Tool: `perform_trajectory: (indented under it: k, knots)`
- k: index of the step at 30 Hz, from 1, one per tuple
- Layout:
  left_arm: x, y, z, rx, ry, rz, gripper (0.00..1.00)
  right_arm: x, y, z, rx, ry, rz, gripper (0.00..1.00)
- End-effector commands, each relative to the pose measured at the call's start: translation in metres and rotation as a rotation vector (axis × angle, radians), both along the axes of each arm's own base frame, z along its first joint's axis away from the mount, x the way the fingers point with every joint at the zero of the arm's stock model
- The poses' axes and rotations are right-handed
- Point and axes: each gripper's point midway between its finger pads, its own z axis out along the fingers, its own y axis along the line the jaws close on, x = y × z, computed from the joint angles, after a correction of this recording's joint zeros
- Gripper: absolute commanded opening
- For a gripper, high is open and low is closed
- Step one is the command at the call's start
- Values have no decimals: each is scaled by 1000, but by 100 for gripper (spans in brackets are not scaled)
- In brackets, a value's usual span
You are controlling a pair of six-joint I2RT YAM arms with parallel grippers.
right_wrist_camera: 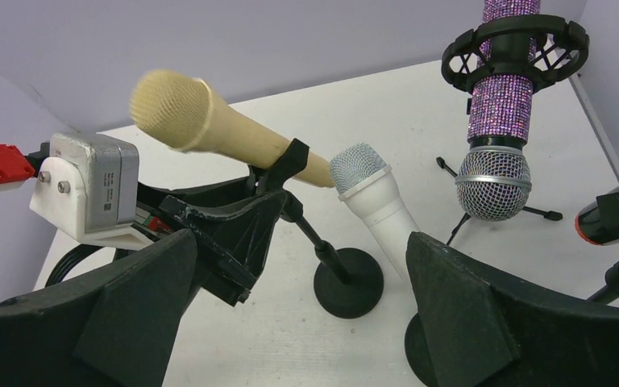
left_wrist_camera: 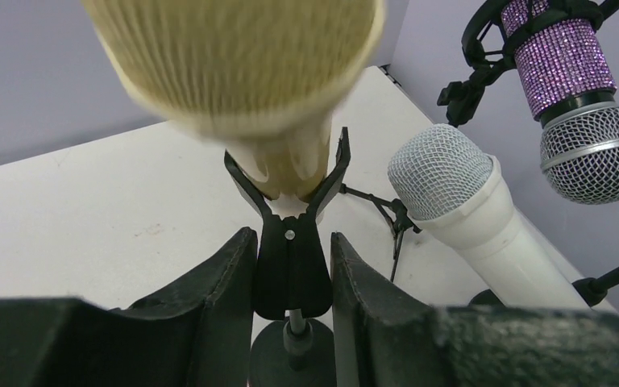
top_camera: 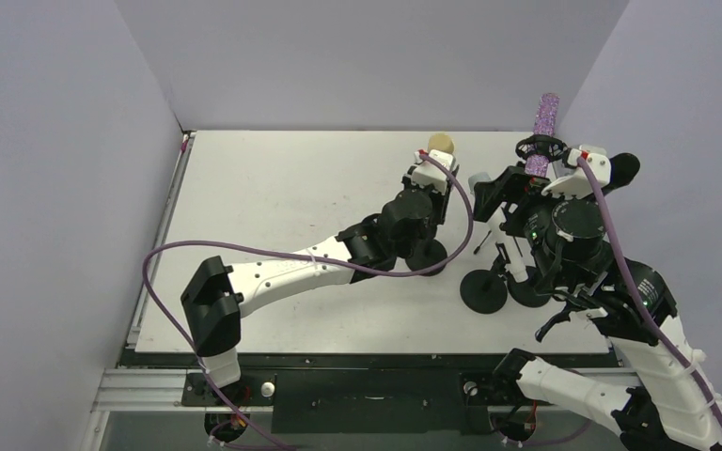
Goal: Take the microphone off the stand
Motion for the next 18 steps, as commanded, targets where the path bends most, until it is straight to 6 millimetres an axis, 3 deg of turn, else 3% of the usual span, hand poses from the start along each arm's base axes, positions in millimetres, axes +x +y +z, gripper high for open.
perform_trajectory:
  k: [1, 7, 15, 18]
  knots:
    - [4, 23, 35, -57, -58, 40, 21, 9, 12, 3, 18, -15, 23, 99]
    - [1, 59, 52, -44, -101, 10, 16, 15, 23, -1, 16, -7, 47, 99]
    - [0, 94, 50, -6, -103, -40, 1, 25, 38, -15, 2, 28, 71, 99]
    - [-1, 109, 48, 14, -102, -28, 0, 28, 42, -21, -6, 40, 77, 99]
